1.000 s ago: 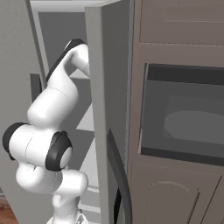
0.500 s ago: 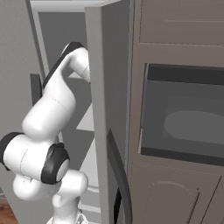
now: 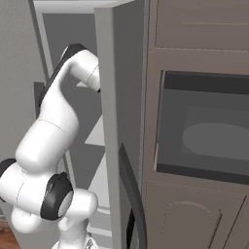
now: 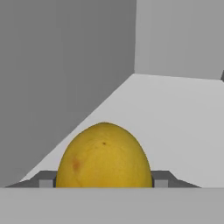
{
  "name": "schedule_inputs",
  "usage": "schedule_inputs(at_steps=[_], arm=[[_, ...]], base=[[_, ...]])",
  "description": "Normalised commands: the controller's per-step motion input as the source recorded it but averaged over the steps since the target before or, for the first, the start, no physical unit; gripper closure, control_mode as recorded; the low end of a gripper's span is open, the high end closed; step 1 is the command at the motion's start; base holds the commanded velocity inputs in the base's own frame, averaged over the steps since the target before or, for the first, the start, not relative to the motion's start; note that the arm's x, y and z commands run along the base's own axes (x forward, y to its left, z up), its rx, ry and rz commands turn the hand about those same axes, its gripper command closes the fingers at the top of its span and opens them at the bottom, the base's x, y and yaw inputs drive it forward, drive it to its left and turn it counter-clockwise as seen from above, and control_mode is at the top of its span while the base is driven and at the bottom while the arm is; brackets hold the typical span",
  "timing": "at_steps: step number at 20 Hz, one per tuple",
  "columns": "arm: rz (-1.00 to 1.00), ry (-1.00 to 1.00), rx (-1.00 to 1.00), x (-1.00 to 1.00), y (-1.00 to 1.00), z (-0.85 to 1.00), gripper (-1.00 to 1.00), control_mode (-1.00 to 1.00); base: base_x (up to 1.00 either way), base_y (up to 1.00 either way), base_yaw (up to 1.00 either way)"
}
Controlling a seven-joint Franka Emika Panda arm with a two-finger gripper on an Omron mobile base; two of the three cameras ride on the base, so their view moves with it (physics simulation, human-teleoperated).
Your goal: Take the lemon, fish, and cucumber from the freezer and place them in the bowl on the counter.
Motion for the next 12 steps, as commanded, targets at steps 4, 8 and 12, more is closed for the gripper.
schedule_inputs(at_steps=[4,8,12], arm=[[-0.08,0.0,0.0,-0.5,-0.01,0.07,1.0,-1.0],[-0.11,0.0,-0.01,-0.46,0.0,0.0,1.0,-1.0],[-0.12,0.0,0.0,-0.44,0.0,0.12,1.0,-1.0]], base=[[0.0,0.0,0.0],[0.0,0.0,0.0],[0.0,0.0,0.0]])
